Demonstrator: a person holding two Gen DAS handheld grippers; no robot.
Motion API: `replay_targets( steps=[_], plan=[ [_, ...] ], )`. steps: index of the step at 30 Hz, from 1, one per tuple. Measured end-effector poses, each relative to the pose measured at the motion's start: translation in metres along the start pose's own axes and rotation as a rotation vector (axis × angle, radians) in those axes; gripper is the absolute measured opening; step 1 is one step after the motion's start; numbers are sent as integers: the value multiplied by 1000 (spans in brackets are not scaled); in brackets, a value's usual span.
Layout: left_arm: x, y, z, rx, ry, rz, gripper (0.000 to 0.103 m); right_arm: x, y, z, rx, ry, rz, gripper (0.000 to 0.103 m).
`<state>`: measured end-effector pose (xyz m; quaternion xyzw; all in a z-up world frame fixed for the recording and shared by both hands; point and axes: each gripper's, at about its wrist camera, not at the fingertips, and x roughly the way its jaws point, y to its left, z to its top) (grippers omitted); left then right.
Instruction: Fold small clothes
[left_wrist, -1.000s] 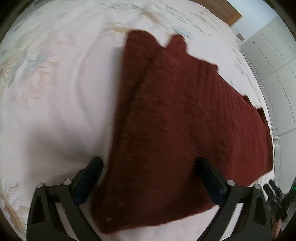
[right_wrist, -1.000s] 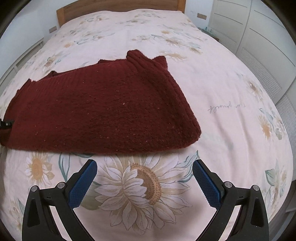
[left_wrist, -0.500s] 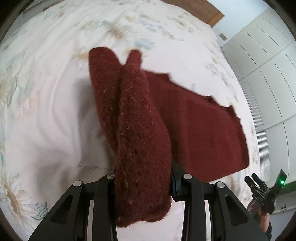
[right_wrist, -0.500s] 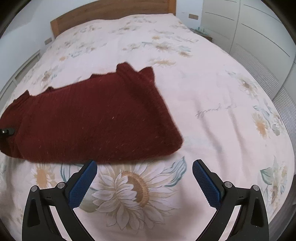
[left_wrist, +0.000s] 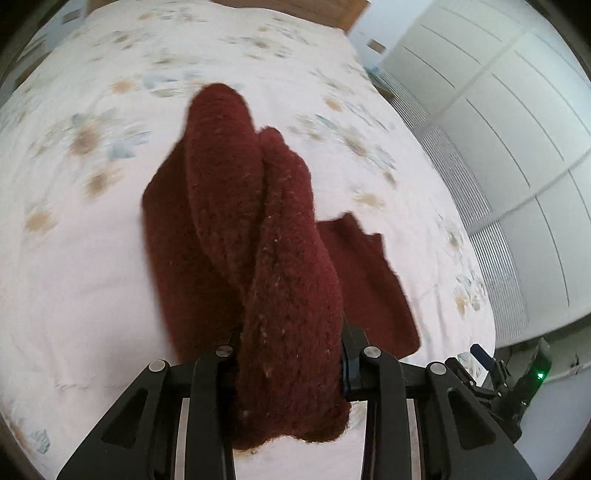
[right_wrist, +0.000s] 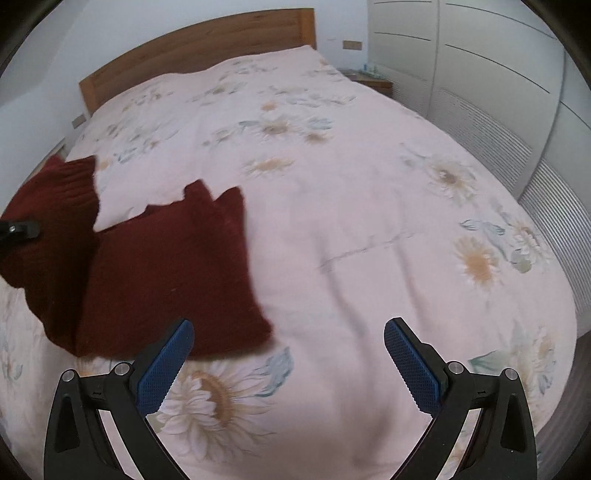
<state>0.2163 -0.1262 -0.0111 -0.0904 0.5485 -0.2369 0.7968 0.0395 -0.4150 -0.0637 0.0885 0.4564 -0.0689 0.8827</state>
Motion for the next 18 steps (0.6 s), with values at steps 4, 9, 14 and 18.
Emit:
replay_targets(
  steps=[4,9,14,18],
  plan=[
    [45,-39,-4,45,46,14,27,0,-16,-1,15,8,-19,103],
    [101,-60,-21,92,132,160,29,11,-29,-13,37,79,-43,103],
    [122,-64,-29,97,148,219,39,18,-35,-22,46,117,-56,103],
    [121,-72,-28,108,155,222,46,16,-38,-24,54,115,-53,103]
  ],
)
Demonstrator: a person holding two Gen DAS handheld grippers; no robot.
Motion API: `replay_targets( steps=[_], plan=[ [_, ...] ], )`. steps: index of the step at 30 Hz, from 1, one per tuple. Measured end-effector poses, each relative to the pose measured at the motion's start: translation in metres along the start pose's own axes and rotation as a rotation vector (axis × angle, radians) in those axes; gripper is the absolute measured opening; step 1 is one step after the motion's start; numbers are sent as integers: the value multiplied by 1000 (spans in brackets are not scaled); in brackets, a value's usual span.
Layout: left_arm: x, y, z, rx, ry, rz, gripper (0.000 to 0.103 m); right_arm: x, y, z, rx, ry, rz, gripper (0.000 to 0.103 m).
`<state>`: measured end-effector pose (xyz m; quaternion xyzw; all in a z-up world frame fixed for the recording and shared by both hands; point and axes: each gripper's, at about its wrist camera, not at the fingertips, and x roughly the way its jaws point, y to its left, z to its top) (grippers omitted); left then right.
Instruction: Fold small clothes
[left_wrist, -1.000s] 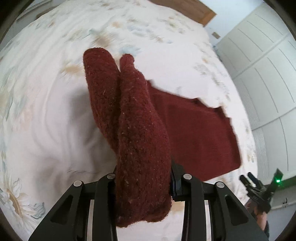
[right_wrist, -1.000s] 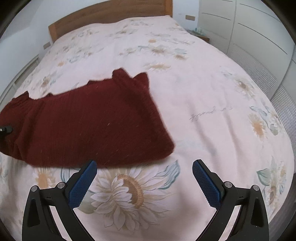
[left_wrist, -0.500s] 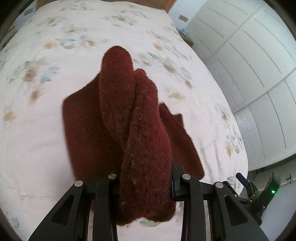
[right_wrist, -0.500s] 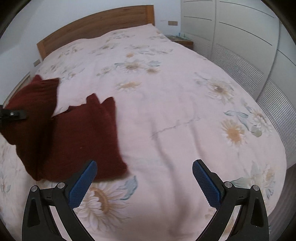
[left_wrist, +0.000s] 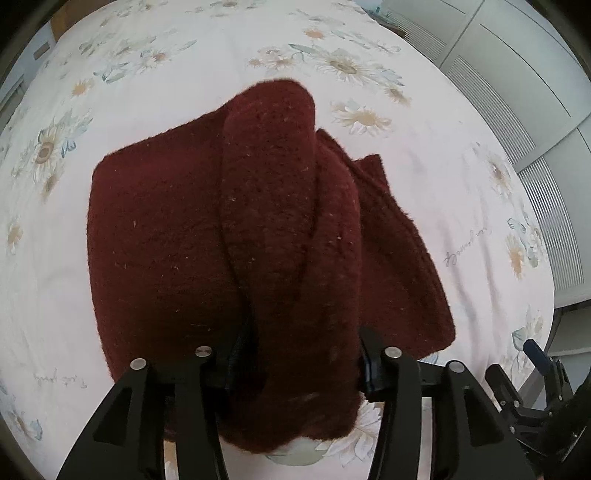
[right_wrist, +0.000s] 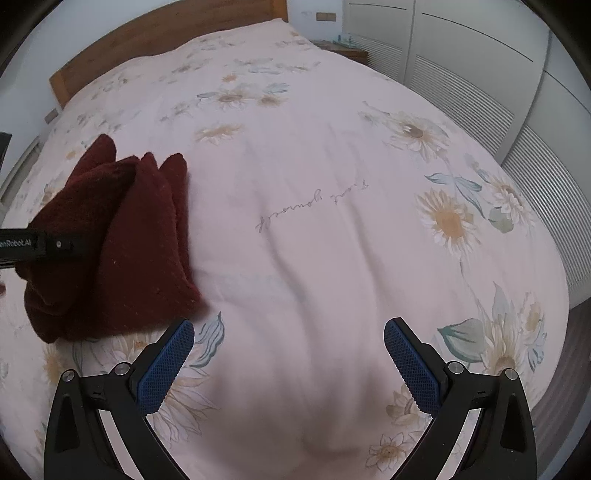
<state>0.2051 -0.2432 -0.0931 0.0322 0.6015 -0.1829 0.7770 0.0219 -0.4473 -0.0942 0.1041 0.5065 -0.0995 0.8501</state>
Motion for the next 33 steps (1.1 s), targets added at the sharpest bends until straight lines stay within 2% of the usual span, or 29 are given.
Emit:
replay_targets(
  steps=[2,4,6,11,13,18,24,28,30,33],
  plan=[
    [-6,-1,3,-18,-13,-18,54,0,0,0,2,-2,1,103],
    [-14,-2,8,-33,-13,-50,82,-2,1,0,0,-6,12,103],
    [-26,0,9,-40,-27,-84,93,-4,2,0,-6,-7,17,103],
    [-59,8,10,-55,-58,-138,95,-10,12,4,-31,-12,52,103],
    [-70,16,9,-51,-79,-139,102,-13,20,8,-60,-8,76,103],
    [-93,61,-3,-95,-123,-73,102,-27,48,25,-137,-20,107,103],
    [-95,124,-34,-169,-126,56,102,-46,106,70,-268,-35,126,103],
    [-90,152,-58,-195,-110,94,102,-45,147,100,-332,-35,186,100],
    [-86,159,-69,-199,-104,95,102,-38,164,112,-334,-7,216,94],
    [-84,166,-82,-209,-101,87,102,-16,190,125,-345,70,244,92]
  ],
)
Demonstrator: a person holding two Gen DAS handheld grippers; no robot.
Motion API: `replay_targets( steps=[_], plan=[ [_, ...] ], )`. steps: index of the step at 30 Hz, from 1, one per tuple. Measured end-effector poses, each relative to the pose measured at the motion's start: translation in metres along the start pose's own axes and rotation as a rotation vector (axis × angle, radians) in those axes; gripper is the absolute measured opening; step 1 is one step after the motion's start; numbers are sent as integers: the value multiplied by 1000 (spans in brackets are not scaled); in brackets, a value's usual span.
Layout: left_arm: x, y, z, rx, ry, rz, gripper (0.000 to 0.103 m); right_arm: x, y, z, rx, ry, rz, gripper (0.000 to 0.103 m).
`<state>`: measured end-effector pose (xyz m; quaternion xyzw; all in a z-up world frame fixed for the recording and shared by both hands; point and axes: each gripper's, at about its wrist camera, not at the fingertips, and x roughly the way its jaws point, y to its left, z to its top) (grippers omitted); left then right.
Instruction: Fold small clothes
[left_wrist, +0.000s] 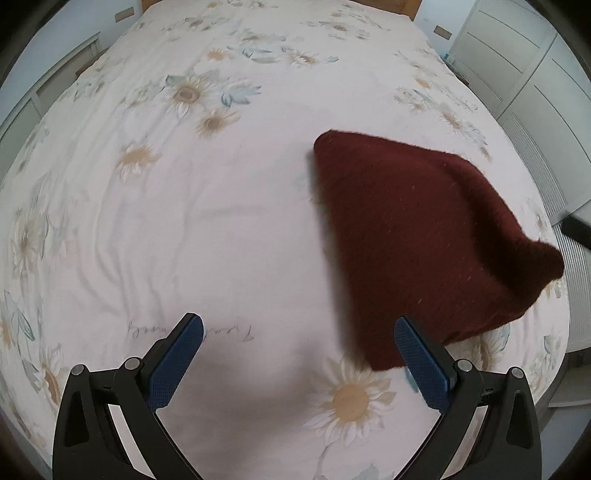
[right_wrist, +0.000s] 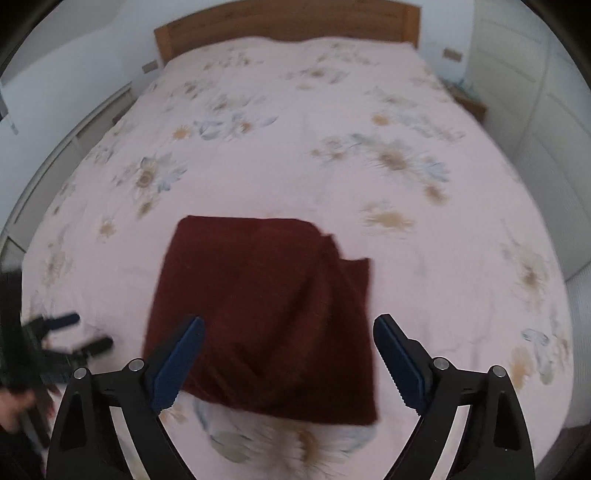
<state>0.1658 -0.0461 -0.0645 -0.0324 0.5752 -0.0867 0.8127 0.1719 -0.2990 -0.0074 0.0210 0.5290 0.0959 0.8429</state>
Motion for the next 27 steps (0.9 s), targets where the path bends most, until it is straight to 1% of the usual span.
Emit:
replay_targets(
  steps=[1,2,3,4,5,6,8,9,10,11,12,15,19,21,23,27],
  plan=[
    [-1,2,-3,-2,0,-7,102,11,4,4,0,32,8,90],
    [-2,3,-5,-5,1,-15,102,25,9,7,0,73,16,81],
    [-2,3,-6,-8,1,-22,102,32,11,6,1,97,23,66],
    [-3,5,-8,-9,1,-29,102,45,14,4,0,141,32,61],
    [-3,4,-11,-7,2,-34,102,54,15,3,-2,169,33,59],
    [-2,3,-11,-5,3,-37,102,65,16,0,-4,202,28,59],
    [1,1,-13,3,8,-45,102,76,13,-10,-2,232,13,59],
    [1,-1,-14,6,11,-50,102,80,10,-14,2,241,10,51],
    [3,-2,-14,9,13,-52,102,80,4,-18,18,236,23,39],
    [3,-4,-16,19,12,-51,102,77,-3,-21,44,215,42,25],
    [4,-6,-15,29,9,-50,102,71,-10,-23,60,194,48,22],
    [6,-14,-17,64,2,-33,102,54,-26,-27,75,141,45,20],
    [10,-23,-17,80,5,-55,102,30,-49,-35,96,96,31,20],
    [11,-27,-16,92,6,-59,102,24,-59,-43,102,89,22,20],
    [12,-31,-16,102,7,-69,102,24,-70,-57,105,98,2,20],
    [16,-36,-15,101,13,-84,102,43,-84,-77,124,148,-30,20]
  ],
)
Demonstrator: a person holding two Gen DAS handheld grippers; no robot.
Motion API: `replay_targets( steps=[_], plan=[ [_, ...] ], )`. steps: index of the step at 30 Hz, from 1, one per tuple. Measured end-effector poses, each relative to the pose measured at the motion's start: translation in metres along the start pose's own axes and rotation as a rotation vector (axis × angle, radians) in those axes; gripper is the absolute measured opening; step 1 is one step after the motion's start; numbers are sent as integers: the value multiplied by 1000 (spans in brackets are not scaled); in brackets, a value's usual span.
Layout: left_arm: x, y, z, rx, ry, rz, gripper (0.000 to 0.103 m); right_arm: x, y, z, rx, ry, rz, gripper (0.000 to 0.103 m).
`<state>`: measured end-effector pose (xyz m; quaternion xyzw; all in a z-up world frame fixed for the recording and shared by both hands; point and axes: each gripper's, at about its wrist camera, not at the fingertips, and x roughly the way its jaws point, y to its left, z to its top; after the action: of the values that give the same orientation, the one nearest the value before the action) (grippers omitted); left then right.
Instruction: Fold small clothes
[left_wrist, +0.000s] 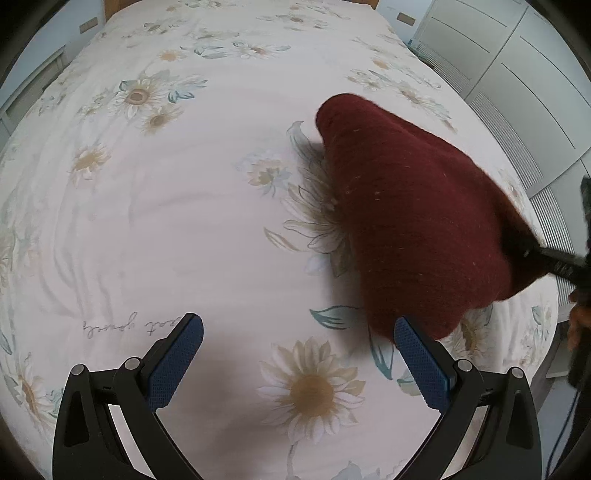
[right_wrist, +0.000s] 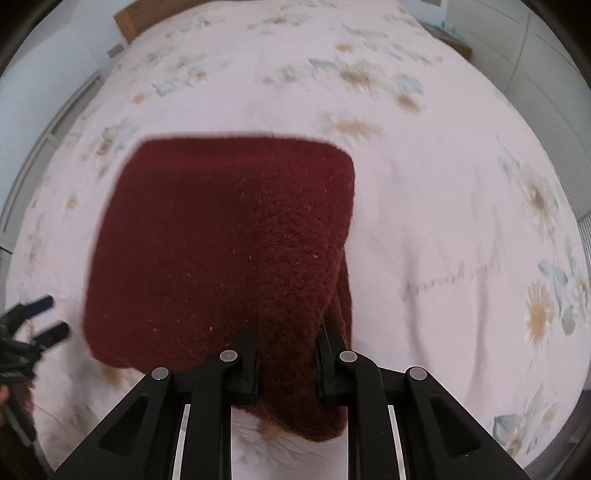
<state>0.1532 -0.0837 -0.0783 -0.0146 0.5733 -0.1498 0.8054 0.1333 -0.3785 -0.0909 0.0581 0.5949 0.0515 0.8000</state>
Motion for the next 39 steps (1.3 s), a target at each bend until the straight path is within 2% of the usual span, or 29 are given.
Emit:
replay_targets(
  steps=[7,14,16,20,24,27,32,36,39],
  plan=[
    [7,1,1,-13,18,-4,102,14,-11,-9,38,22,19,20],
    [14,-5,19,-13,6,3,102,10,-6,-8,37,7,13,30],
    [17,-12,31,-9,0,-12,102,11,-7,-8,41,4,7,34],
    [33,-31,58,-14,37,-89,102,12,-13,-9,53,1,-27,60],
    [59,-44,76,-27,91,-70,102,14,-23,-10,75,-2,-11,70],
    [72,-48,79,-25,114,-42,102,19,-28,-10,75,5,-14,82],
    [88,-60,74,14,127,3,102,15,-40,-11,115,1,45,84],
    [97,-59,70,1,131,-2,103,1,-36,-2,105,-53,53,85],
    [99,-55,70,-16,136,-12,103,4,-33,10,107,-51,79,89]
  ],
)
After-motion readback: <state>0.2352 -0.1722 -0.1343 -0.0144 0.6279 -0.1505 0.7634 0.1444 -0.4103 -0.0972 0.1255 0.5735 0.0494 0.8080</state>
